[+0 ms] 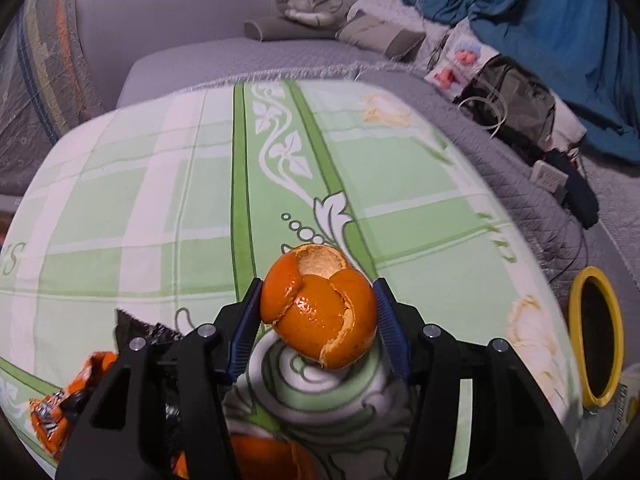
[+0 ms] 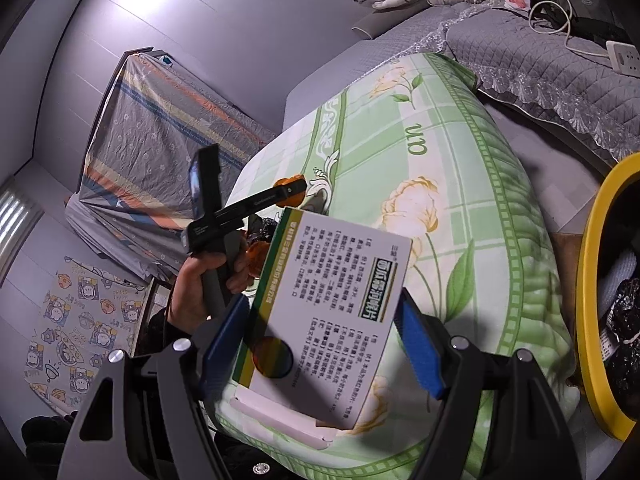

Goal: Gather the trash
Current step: 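Hold the medicine box with the right tool while the left tool grasps the orange peel, then carry the medicine box and orange peel over the yellow bin and release both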

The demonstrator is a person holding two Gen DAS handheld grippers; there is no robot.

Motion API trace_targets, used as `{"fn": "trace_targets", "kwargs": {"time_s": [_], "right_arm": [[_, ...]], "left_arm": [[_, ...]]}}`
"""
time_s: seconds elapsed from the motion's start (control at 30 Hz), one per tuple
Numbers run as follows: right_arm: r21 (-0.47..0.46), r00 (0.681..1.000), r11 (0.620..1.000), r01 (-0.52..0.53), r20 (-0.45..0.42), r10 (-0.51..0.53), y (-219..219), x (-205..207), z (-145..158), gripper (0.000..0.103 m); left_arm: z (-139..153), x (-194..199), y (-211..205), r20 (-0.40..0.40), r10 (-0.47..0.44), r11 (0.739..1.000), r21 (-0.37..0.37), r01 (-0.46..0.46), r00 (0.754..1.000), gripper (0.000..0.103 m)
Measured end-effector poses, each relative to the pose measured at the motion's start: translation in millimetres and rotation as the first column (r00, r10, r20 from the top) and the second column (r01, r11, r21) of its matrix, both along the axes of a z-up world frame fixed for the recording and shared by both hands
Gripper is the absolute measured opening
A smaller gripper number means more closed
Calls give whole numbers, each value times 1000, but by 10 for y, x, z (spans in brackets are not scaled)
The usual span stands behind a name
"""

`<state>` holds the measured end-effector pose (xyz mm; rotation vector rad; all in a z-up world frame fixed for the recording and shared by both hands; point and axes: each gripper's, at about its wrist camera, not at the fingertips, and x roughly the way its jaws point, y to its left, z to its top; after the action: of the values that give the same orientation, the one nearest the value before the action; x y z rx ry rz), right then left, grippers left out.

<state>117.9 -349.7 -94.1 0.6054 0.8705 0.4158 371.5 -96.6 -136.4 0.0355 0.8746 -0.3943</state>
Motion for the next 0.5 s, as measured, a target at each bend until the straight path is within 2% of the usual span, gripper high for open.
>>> {"fn": "trace_targets", "kwargs": {"time_s": [0.17,0.3,0.5], "right_arm": [[-27,1000,999,-23,13,24,169,10,71,70],[-57,999,998,-25,19,27,276,24,106,70],[-88,999,996,-24,31,27,393,17,198,70]], "left_arm": [[375,-530,187,126,7,999,-48,-1,992,52],[600,-989,313,242,50,999,-12,-49,969,52],[839,-1527,465,315,67,997,-48,-55,947,52]]}}
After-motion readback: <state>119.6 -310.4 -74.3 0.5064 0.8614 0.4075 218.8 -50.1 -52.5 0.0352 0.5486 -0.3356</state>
